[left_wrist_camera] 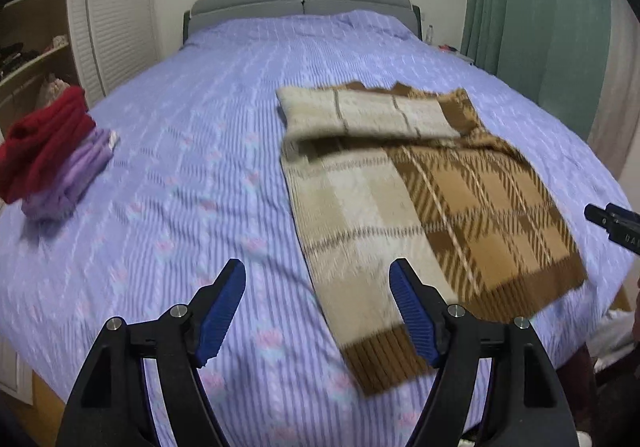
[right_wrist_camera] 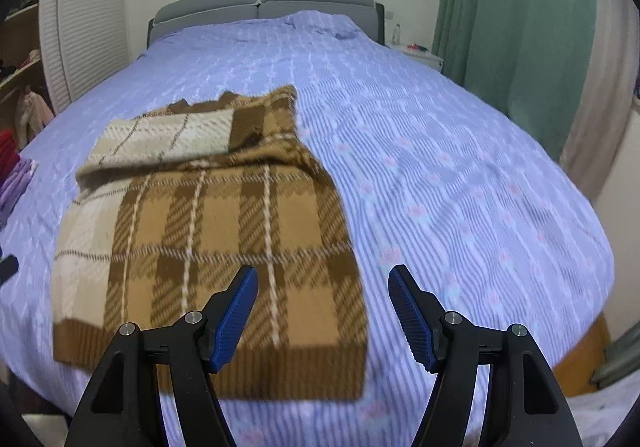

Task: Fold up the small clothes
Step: 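Move both tools to the brown ribbed hem of the sweater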

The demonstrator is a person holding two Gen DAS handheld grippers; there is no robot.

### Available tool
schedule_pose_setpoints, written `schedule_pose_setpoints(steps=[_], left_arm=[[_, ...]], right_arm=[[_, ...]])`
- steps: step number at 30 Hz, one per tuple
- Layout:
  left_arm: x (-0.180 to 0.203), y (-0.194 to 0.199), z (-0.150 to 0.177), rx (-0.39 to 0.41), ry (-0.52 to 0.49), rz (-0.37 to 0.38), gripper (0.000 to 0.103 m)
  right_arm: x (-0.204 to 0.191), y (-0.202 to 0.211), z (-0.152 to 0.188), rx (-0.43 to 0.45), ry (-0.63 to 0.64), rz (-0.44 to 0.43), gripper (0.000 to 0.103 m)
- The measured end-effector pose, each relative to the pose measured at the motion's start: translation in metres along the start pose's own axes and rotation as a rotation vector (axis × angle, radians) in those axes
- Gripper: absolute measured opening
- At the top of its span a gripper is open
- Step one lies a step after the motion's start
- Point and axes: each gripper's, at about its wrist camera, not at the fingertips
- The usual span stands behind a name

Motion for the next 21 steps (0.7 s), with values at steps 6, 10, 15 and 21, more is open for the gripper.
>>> schedule_pose_setpoints(steps=[6, 10, 15, 21], left_arm=[[0.01, -0.003, 0.023, -0.047, 0.014, 0.045, 0.074], [0.015, -0.009, 0.032, -0.08, 0.028, 0.071, 0.074], [0.013, -0.022, 0.041, -0.139, 0.064, 0.086, 0.074], [0.01, -0.035, 0.048, -0.183, 0.135, 0.152, 0.074]], right_arm=[[0.014, 0.0, 0.029, -0.054, -0.017, 0.007, 0.068], [0.021, -0.004, 0.044, -0.098, -0.05, -0.03, 0.068], [0.026, -0.011, 0.055, -0.128, -0.052, -0.045, 0.068], [0.029, -0.024, 0.061, -0.155, -0.06, -0.077, 0.068]])
Point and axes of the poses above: each gripper's, at about its wrist camera, not at the fingertips, and y roughly against the way its jaws point, x to its right, z to its underside, and after that the axes turned 6 degrees about x, right-handed
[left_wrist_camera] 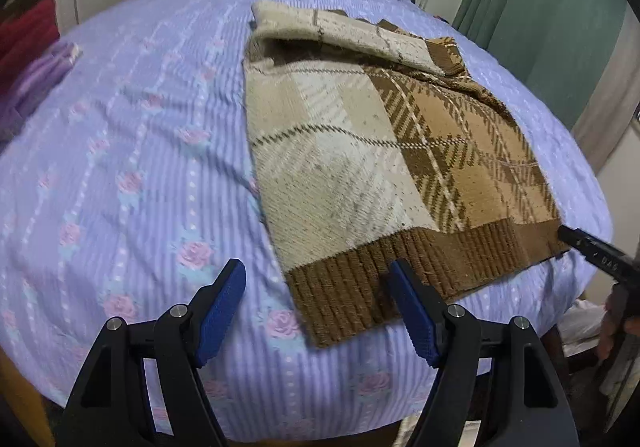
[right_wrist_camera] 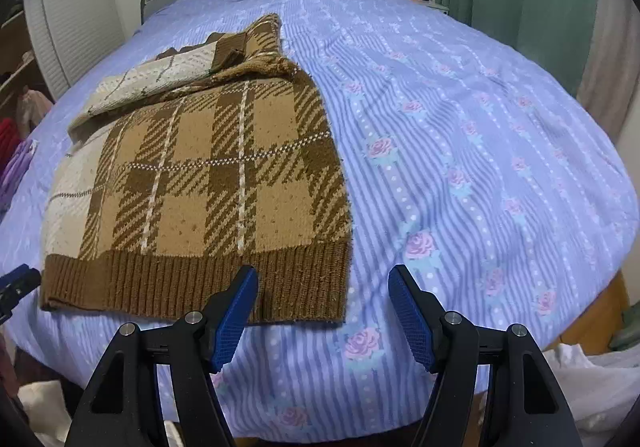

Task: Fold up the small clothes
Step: 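Move both tools to the brown ribbed hem of the sweater, then fold the ribbed hem over the sweater body with both tools and release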

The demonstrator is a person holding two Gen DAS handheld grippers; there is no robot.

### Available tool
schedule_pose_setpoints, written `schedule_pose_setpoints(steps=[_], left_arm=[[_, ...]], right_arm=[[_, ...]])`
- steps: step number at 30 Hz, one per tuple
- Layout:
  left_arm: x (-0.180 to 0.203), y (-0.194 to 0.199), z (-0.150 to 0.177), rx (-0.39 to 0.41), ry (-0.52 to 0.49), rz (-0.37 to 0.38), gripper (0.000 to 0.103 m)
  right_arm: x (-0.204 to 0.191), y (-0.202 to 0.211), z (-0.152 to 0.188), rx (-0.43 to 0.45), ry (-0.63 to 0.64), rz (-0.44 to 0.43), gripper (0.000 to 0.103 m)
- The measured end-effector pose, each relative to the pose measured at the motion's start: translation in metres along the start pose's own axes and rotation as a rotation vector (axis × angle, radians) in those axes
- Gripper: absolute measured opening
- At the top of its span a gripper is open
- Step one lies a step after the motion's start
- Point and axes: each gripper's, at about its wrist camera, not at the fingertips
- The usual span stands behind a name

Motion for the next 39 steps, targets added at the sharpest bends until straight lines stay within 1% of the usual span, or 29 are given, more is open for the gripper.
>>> schedule_pose_setpoints(steps=[3, 5, 8, 11, 13, 16, 17, 18, 19, 20, 21, 23, 24, 25, 26, 28, 29, 31, 33, 35, 37, 39], left_arm=[[-0.004, -0.013, 0.005, -0.048, 0.043, 0.019, 0.073], [-0.005, -0.017, 0.008, -0.072, 0.072, 0.034, 0.068], [-0.002, -0.02, 0.011, -0.087, 0.084, 0.035, 0.067], [0.001, -0.023, 0.012, -0.095, 0.085, 0.021, 0.065], [0.004, -0.025, 0.014, -0.098, 0.094, 0.015, 0.065], [0.007, -0.026, 0.013, -0.109, 0.105, 0.021, 0.058], [0.008, -0.027, 0.013, -0.116, 0.102, 0.025, 0.053], [0.01, -0.027, 0.012, -0.123, 0.098, 0.034, 0.045], [0.011, -0.027, 0.012, -0.132, 0.1, 0.052, 0.041], [0.011, -0.028, 0.011, -0.142, 0.107, 0.067, 0.036], [0.01, -0.028, 0.01, -0.146, 0.114, 0.075, 0.033], [0.006, -0.03, 0.007, -0.16, 0.147, 0.102, 0.028], [0.004, -0.03, 0.006, -0.169, 0.164, 0.117, 0.02], [0.003, -0.03, 0.005, -0.174, 0.174, 0.131, 0.016], [0.002, -0.029, 0.005, -0.177, 0.178, 0.135, 0.015], [0.005, -0.02, 0.001, -0.153, 0.163, 0.12, 0.013], [0.007, -0.012, -0.002, -0.124, 0.145, 0.105, 0.012], [0.009, 0.002, -0.009, -0.073, 0.116, 0.079, 0.012], [0.009, 0.021, -0.018, -0.015, 0.103, 0.073, 0.012], [0.007, 0.042, -0.025, 0.037, 0.106, 0.091, 0.012], [0.006, 0.058, -0.03, 0.087, 0.102, 0.097, 0.011], [0.002, 0.069, -0.034, 0.115, 0.117, 0.094, 0.011]], right_arm=[[0.001, -0.005, 0.001, -0.004, -0.001, -0.013, 0.068], [0.002, -0.008, 0.001, -0.008, -0.003, -0.017, 0.068], [0.002, -0.012, 0.004, -0.013, -0.003, -0.03, 0.068], [0.007, -0.022, 0.009, -0.04, -0.037, -0.055, 0.068], [0.011, -0.027, 0.012, -0.043, -0.052, -0.071, 0.068], [0.014, -0.033, 0.011, -0.046, -0.069, -0.091, 0.068], [0.016, -0.036, 0.011, -0.047, -0.08, -0.099, 0.068], [0.017, -0.037, 0.011, -0.05, -0.092, -0.105, 0.068], [0.018, -0.039, 0.011, -0.05, -0.108, -0.112, 0.068], [0.019, -0.039, 0.011, -0.051, -0.117, -0.113, 0.066], [0.018, -0.039, 0.011, -0.055, -0.118, -0.111, 0.063], [0.013, -0.036, 0.01, -0.057, -0.099, -0.12, 0.048], [0.011, -0.035, 0.01, -0.057, -0.088, -0.122, 0.046], [0.008, -0.035, 0.009, -0.059, -0.083, -0.121, 0.042], [0.007, -0.034, 0.009, -0.059, -0.083, -0.122, 0.032], [0.005, -0.033, 0.007, -0.063, -0.076, -0.114, 0.019], [0.004, -0.029, 0.005, -0.059, -0.074, -0.109, 0.014], [0.005, -0.02, 0.001, -0.042, -0.081, -0.11, 0.012], [0.006, -0.008, -0.004, -0.023, -0.09, -0.101, 0.011], [0.006, 0.008, -0.01, 0.01, -0.096, -0.088, 0.011], [0.004, 0.029, -0.016, 0.058, -0.1, -0.093, 0.011], [0.001, 0.04, -0.022, 0.084, -0.1, -0.087, 0.011]])
Point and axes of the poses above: each gripper's, at about its wrist camera, not at the fingertips, and y roughly against the way its jaws point, x to its right, z to its underside, and after that the axes turned 6 degrees about x, right-handed
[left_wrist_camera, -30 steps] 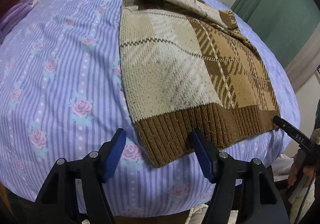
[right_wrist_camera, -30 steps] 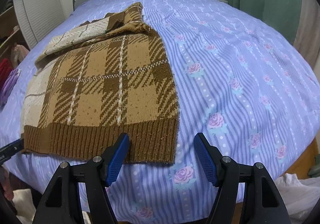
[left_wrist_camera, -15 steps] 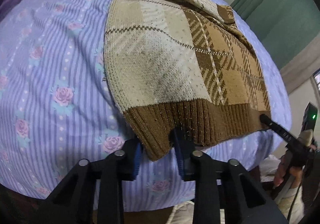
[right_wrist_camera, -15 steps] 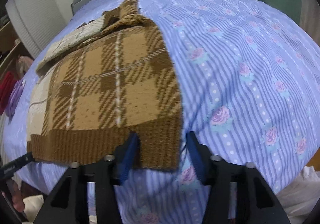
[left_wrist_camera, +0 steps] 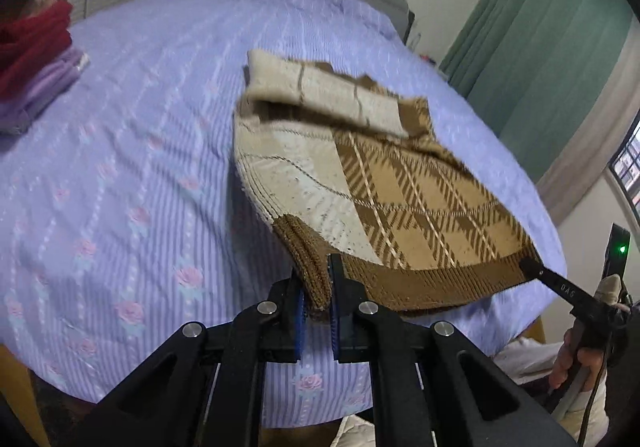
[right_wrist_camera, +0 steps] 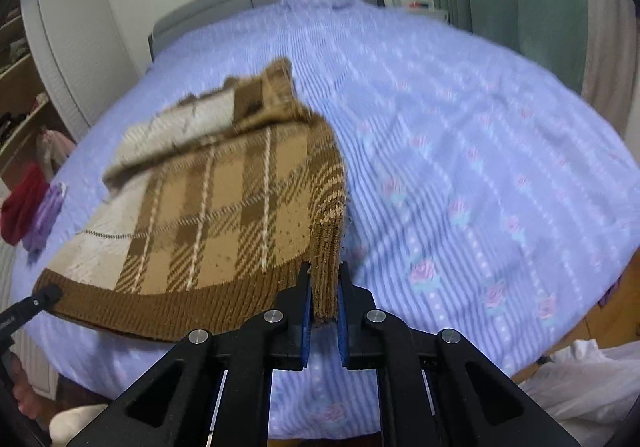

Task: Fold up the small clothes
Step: 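Fold the ribbed hem over the sweater body with both tools and release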

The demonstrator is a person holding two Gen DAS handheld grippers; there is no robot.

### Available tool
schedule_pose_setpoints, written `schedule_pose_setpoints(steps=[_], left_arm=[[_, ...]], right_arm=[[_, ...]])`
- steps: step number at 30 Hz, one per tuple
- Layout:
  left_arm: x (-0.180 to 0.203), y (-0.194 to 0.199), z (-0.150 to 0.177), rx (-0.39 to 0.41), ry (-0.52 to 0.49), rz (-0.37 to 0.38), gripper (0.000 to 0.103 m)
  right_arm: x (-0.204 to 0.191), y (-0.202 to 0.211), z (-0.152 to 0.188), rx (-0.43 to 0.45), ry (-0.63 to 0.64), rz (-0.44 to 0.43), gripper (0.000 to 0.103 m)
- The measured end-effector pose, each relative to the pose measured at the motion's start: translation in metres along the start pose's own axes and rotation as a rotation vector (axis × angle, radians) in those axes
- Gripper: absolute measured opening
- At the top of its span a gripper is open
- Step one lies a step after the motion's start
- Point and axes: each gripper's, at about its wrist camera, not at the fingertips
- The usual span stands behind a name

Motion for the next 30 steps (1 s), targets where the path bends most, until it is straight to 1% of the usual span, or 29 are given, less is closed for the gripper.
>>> schedule_pose_setpoints(steps=[2, 4, 7, 9, 12, 14, 16, 18, 19, 21, 25, 30], left_arm=[[-0.004, 0.007, -0.003, 0.018, 0.016, 0.007, 0.011], [-0.008, 0.013, -0.009, 0.037, 0.037, 0.015, 0.011], [-0.01, 0.022, -0.021, 0.069, 0.07, 0.018, 0.011], [-0.01, 0.026, -0.032, 0.089, 0.078, -0.004, 0.011], [-0.008, 0.025, -0.053, 0.112, 0.112, -0.006, 0.011], [-0.007, 0.023, -0.073, 0.152, 0.12, -0.03, 0.011], [-0.008, 0.021, -0.091, 0.174, 0.142, -0.029, 0.011], [-0.006, 0.015, -0.113, 0.211, 0.159, -0.048, 0.011], [-0.006, 0.012, -0.121, 0.22, 0.164, -0.052, 0.011], [-0.006, 0.003, -0.143, 0.236, 0.176, -0.062, 0.011], [-0.008, -0.021, -0.184, 0.233, 0.183, -0.089, 0.011], [-0.019, -0.067, -0.233, 0.192, 0.207, -0.135, 0.011]], right_arm=[[0.0, 0.006, -0.004, -0.006, -0.029, -0.001, 0.011], [-0.002, 0.011, -0.006, -0.011, -0.055, -0.033, 0.011], [-0.009, 0.022, -0.012, 0.01, -0.091, -0.081, 0.011], [-0.013, 0.03, -0.021, 0.045, -0.115, -0.099, 0.01], [-0.017, 0.042, -0.04, 0.12, -0.168, -0.109, 0.01], [-0.02, 0.042, -0.057, 0.158, -0.199, -0.107, 0.01], [-0.023, 0.037, -0.075, 0.188, -0.234, -0.105, 0.01], [-0.024, 0.031, -0.092, 0.221, -0.272, -0.103, 0.01], [-0.025, 0.028, -0.103, 0.243, -0.291, -0.088, 0.01], [-0.028, 0.019, -0.124, 0.274, -0.31, -0.083, 0.01], [-0.039, -0.008, -0.166, 0.288, -0.332, -0.058, 0.01], [-0.054, -0.043, -0.211, 0.292, -0.316, -0.027, 0.01]])
Point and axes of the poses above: each gripper's, at about its wrist camera, not at the fingertips, and y roughly against the way its jaws point, x to its right, z to its underside, and after that the axes turned 6 degrees about x, right-handed
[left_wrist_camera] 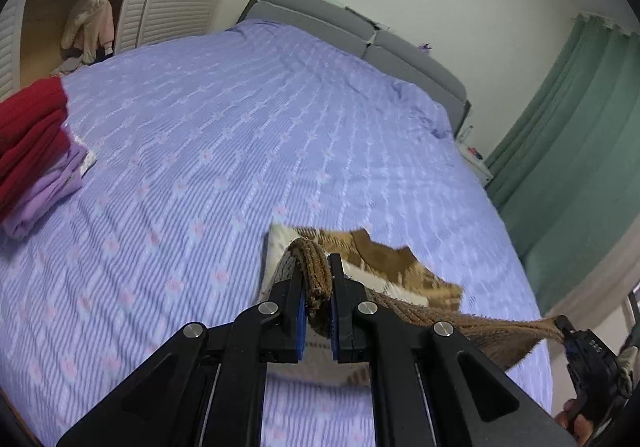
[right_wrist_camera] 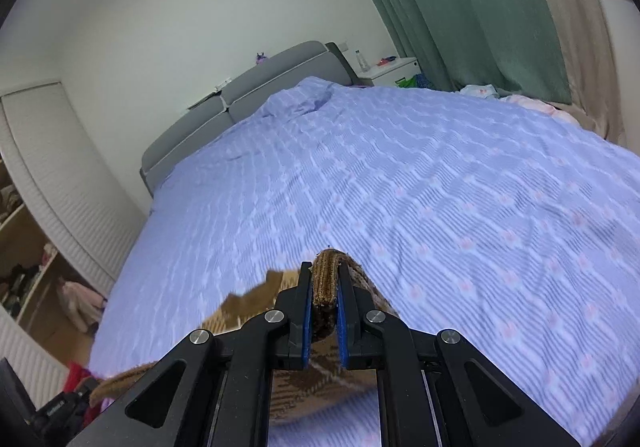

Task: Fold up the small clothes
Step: 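Fold the ribbed hem over the sweater body with both tools and release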

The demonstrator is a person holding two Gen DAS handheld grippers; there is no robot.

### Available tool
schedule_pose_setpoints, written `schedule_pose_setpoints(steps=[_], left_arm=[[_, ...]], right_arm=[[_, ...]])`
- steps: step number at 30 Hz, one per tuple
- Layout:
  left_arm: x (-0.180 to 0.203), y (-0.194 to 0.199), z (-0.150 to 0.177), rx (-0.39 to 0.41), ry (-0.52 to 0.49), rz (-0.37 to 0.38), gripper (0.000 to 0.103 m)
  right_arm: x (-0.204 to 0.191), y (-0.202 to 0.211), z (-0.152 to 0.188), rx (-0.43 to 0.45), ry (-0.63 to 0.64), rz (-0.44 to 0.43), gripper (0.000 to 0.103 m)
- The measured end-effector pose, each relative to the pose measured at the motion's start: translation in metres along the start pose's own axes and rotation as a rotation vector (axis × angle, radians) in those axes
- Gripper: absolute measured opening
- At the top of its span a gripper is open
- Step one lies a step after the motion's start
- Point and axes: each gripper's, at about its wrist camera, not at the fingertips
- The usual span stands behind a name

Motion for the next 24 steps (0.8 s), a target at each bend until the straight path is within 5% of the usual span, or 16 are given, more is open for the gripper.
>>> schedule_pose_setpoints(steps=[9, 24], left_arm=[[0.004, -0.111, -0.036, -0.142, 0.012, -0.09, 0.011], [-0.023, -0.221, -0.018, -0.307, 0.062, -0.19, 0.012]], right_arm=[[-0.025, -0.098, -0.019, -0.085, 0.043, 0.041, 0.01], [-0.018, -0.231, 0.007, -0.246, 0.07, 0.168, 0.01]])
Point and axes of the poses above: each gripper's, at about its wrist camera, not at the fingertips, and y roughly against the way its jaws point, x to its right, z to its underside, and after that the axes turned 6 degrees about x, right-handed
